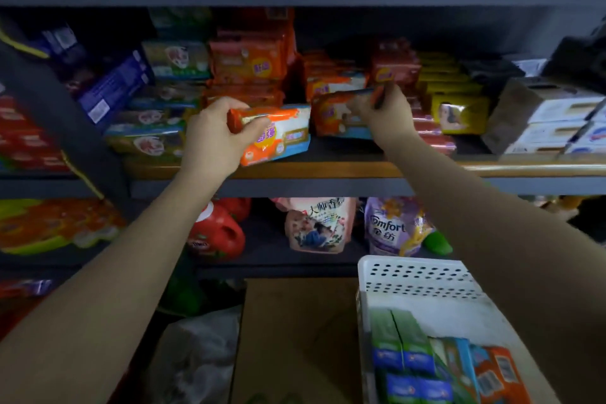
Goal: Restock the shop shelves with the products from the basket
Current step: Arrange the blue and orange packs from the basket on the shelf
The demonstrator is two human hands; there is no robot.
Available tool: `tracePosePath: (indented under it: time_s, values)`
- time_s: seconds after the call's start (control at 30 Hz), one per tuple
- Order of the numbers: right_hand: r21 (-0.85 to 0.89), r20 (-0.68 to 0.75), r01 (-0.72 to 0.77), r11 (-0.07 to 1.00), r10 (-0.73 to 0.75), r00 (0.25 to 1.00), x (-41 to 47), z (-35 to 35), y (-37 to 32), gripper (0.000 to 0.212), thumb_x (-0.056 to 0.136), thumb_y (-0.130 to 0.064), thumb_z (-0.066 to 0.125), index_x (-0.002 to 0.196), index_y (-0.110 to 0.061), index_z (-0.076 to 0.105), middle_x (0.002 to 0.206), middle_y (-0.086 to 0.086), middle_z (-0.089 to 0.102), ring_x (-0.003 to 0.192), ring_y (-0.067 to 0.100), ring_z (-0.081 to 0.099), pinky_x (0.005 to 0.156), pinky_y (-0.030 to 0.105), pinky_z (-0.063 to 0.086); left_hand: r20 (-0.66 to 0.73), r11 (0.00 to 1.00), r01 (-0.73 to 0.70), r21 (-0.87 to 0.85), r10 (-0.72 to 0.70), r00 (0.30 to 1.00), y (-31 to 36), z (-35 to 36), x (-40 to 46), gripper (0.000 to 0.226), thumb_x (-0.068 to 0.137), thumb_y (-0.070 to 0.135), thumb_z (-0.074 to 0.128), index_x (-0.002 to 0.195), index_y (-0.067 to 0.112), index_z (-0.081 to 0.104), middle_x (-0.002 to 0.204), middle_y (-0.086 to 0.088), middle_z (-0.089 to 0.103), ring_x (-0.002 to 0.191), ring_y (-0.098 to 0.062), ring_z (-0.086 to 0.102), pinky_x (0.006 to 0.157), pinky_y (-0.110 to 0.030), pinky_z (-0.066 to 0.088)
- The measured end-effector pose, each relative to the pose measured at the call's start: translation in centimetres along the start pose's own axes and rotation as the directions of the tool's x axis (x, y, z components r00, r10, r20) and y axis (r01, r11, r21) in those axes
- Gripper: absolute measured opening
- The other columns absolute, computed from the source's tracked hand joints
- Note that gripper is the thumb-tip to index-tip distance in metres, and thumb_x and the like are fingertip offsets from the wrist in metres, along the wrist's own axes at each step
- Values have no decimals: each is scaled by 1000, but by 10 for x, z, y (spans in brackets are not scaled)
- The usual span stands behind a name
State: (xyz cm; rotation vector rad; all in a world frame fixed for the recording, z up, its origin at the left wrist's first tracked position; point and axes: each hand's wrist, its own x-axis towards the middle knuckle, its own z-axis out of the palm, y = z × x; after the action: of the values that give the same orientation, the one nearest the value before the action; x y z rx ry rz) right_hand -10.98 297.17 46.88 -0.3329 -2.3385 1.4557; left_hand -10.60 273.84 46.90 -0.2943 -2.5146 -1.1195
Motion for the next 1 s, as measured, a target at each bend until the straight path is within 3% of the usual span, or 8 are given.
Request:
tracePosePath:
  time_s: [0.13, 0.33, 0.53, 0.57, 0.63, 0.73, 0.87, 1.0]
  values:
    - [-463, 215, 148, 874, -51, 975, 24, 3, -2, 44, 82, -15, 68, 121, -10, 50, 127, 6, 57, 114, 21, 55, 90, 29, 48, 122, 993, 56, -101, -43, 992, -12, 6, 14, 40, 80, 36, 68, 113, 16, 58, 111, -9, 65, 100, -24, 62, 87, -44, 52]
    - [-614, 260, 243, 751, -98, 961, 61, 11, 1, 48, 84, -20, 66, 126, -11, 46, 124, 13, 59, 111, 31, 56, 82, 31, 44, 422, 998, -53, 29, 35, 906, -7, 17, 35, 41, 79, 27, 70, 115, 22, 51, 110, 7, 51, 97, -9, 49, 75, -23, 40]
    - [-853, 290, 381, 357, -283, 914, 88, 21, 12, 48, 87, -23, 62, 131, -16, 45, 132, 15, 50, 126, 33, 38, 102, 42, 33, 385, 987, -97, 125, 42, 922, -3, 49, 47, 43, 82, 27, 67, 121, 21, 51, 121, -5, 54, 106, -22, 52, 84, -35, 46]
    - [-847, 283, 393, 358, -323, 903, 90, 20, 16, 44, 87, -19, 60, 129, -15, 48, 134, 14, 47, 125, 34, 37, 101, 42, 34, 346, 978, -121, 168, 56, 936, 1, 56, 49, 43, 82, 28, 66, 122, 21, 52, 122, -8, 52, 109, -25, 51, 87, -39, 46]
    - [-746, 176, 388, 541, -402, 899, 89, 14, 18, 32, 87, -16, 57, 119, -12, 58, 131, 15, 48, 119, 34, 44, 96, 40, 40, 291, 942, -181, 282, 96, 952, 9, 70, 55, 46, 83, 32, 63, 127, 22, 51, 124, -10, 47, 112, -29, 48, 89, -42, 45]
    - [-527, 172, 501, 686, -491, 854, 79, -2, 17, 24, 90, -23, 52, 102, -8, 66, 107, 17, 66, 94, 34, 62, 76, 35, 48, 246, 889, -233, 394, 142, 959, 20, 90, 63, 49, 86, 36, 59, 131, 20, 48, 129, -10, 43, 116, -29, 45, 88, -41, 44]
    - [-624, 430, 590, 512, -405, 807, 66, -19, 21, 36, 89, -34, 56, 119, -14, 59, 119, 13, 63, 108, 35, 58, 89, 41, 45, 248, 882, -240, 405, 146, 958, 28, 110, 79, 46, 88, 30, 57, 128, 11, 47, 134, -14, 41, 114, -34, 50, 86, -43, 46]
    - [-727, 402, 573, 380, -441, 802, 63, -4, 25, 48, 82, -39, 65, 119, -8, 58, 125, 19, 56, 114, 41, 52, 88, 47, 45, 223, 915, -222, 338, 151, 963, 25, 102, 76, 46, 88, 23, 59, 129, 9, 44, 138, -12, 39, 109, -33, 55, 83, -42, 50]
